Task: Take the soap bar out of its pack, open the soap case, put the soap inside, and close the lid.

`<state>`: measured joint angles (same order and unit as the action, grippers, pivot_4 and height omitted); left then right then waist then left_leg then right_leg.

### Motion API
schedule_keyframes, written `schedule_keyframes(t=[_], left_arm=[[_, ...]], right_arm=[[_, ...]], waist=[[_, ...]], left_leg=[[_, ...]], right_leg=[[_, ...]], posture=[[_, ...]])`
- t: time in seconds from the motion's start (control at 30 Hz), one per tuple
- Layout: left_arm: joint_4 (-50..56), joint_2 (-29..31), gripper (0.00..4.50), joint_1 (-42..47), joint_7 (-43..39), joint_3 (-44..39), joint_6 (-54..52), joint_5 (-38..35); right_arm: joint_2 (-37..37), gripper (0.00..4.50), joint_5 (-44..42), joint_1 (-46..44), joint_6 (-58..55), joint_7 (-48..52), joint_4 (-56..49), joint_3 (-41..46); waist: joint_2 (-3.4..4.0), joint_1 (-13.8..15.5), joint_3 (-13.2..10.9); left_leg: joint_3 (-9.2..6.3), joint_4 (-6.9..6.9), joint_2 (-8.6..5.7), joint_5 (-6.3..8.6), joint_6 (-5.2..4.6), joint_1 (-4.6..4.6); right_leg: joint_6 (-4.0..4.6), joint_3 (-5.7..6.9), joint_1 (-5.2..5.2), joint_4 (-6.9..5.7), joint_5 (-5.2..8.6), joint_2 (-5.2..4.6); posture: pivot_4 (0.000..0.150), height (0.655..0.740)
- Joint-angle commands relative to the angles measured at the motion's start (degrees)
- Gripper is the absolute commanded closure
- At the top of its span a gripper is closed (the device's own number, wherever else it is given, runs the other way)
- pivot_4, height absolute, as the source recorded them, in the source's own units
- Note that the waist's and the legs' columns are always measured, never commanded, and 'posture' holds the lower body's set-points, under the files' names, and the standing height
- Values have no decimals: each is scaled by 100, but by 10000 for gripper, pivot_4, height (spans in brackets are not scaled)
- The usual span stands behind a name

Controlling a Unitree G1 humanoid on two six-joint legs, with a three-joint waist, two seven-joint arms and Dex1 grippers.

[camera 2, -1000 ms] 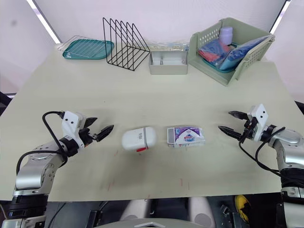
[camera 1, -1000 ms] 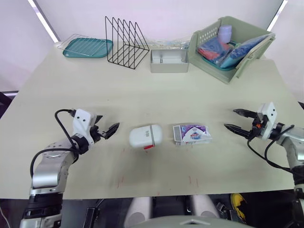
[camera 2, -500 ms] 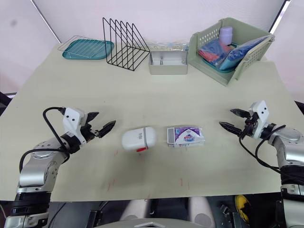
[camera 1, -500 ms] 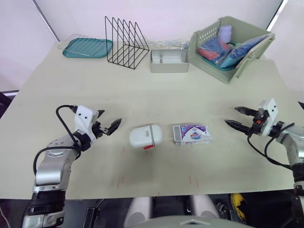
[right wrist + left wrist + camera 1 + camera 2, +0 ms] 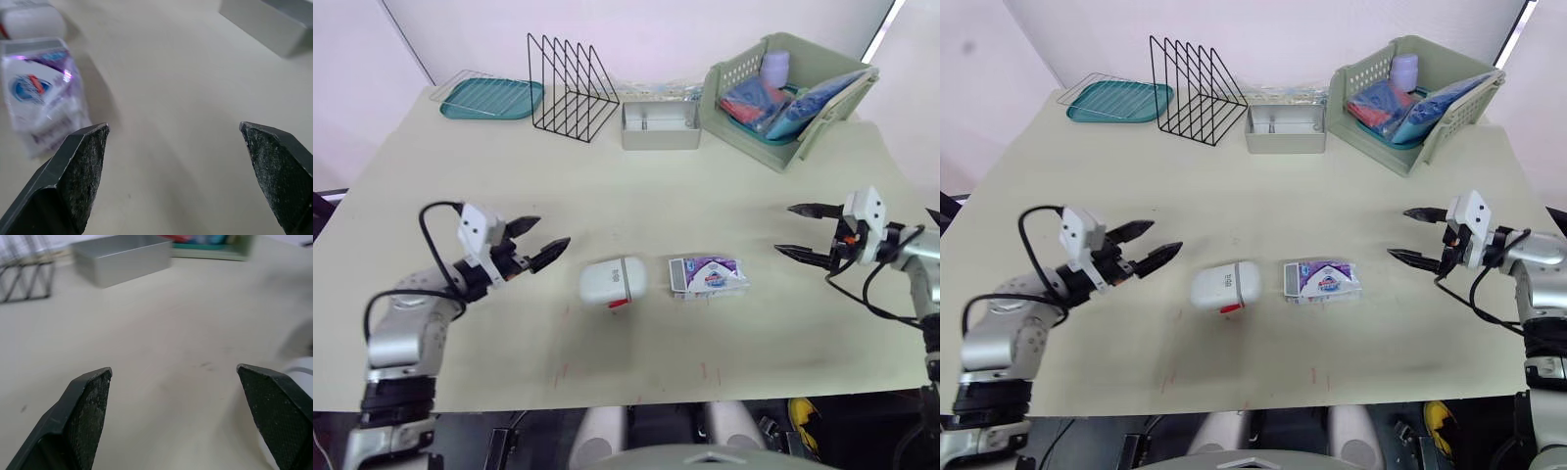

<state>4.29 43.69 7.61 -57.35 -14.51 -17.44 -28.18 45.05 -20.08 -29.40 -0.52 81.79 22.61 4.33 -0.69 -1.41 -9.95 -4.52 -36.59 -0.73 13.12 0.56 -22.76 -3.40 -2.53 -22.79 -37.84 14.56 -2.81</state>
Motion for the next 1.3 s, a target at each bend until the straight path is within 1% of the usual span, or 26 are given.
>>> schedule_keyframes(t=[0.03,0.13,0.27,0.57,1.03,1.2,1.23,1.27,1.3], left_arm=[[297,404,1206,-356,-1047,348,554,152],[318,560,1206,-558,-1468,599,918,294],[350,473,1206,-529,-1541,697,1046,266],[395,417,1206,-604,-1551,727,1063,242],[300,421,1206,-482,-1545,772,1173,340],[293,401,1206,-472,-1489,774,1203,394],[300,399,0,-480,-1471,769,1197,399],[316,398,0,-499,-1452,764,1192,402],[334,395,0,-524,-1437,759,1185,404]], right_arm=[[234,0,-168,-144,-533,583,-521,-281],[295,0,-72,-202,-875,784,-790,-605],[198,0,26,-255,-1084,760,-1004,-878],[-181,0,446,-270,-584,559,-709,-1207],[-756,0,710,-335,43,395,-323,-1447],[-846,0,754,-338,129,411,-167,-1439],[-849,5523,754,-339,134,414,-152,-1426],[-845,9285,757,-337,131,413,-139,-1416],[-839,11797,764,-331,132,403,-127,-1407]], waist=[[2,-14,0],[4,-34,-2],[4,-26,-5],[5,-67,-8],[5,-80,-13],[5,-83,-14],[6,-83,-14],[6,-83,-14],[6,-83,-14]], left_leg=[[0,5,1,0,0,1],[-1,11,3,1,-1,-1],[-6,8,12,0,-1,-2],[-1,1,14,0,-1,-1],[0,0,16,0,-1,1],[0,0,16,0,-1,2],[0,0,16,0,-1,2],[0,0,16,0,-1,2],[0,0,16,0,-1,2]], right_leg=[[0,-1,0,3,0,-4],[1,0,-2,7,1,-10],[2,7,-2,5,2,-8],[-1,7,-3,2,1,-5],[-1,6,-4,-3,0,-2],[-1,6,-4,-4,0,0],[-1,6,-4,-4,0,0],[-1,6,-4,-4,0,0],[-1,6,-4,-4,0,0]], posture=[[1500,7400],[1500,7400],[1500,7400],[1500,7400],[1500,7400],[1500,7400],[1500,7400],[1500,7400],[1500,7400]])
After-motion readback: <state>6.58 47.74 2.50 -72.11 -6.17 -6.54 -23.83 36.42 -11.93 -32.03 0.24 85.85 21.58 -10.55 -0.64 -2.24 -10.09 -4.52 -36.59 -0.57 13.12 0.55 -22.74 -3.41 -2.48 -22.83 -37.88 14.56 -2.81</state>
